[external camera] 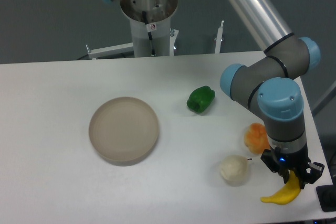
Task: Place bananas on a plate
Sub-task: 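Lift the grasped yellow banana off the table with the gripper, then carry the banana past the green pepper over the beige plate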
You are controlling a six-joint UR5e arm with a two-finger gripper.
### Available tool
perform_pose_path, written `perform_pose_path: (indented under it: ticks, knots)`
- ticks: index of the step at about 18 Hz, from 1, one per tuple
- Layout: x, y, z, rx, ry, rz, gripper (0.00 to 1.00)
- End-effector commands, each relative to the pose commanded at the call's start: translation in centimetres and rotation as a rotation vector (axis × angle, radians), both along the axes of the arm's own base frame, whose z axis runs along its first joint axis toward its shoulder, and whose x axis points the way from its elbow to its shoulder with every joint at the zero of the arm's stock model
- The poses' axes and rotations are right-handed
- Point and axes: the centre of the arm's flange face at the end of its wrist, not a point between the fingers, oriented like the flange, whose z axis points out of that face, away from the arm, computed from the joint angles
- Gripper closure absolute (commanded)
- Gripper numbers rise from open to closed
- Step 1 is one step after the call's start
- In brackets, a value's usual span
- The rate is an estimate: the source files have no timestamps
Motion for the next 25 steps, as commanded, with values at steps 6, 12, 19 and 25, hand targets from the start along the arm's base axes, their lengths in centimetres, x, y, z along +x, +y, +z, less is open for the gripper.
perform_pose_path:
  ticks: [6, 12, 19, 25]
  knots:
    - [0.3, -0.3, 0.0, -0.001, -0.006, -0.003, 0.61]
    - [1.9, -0.4, 0.6, -0.002, -0.013, -0.014, 0.6]
    - [8.8, -0.4, 2.4, 0.038, -0.075, 0.016, 0.6]
    - [19.2, -1.6, 1.2, 0.031, -0.198, 0.146, 0.6]
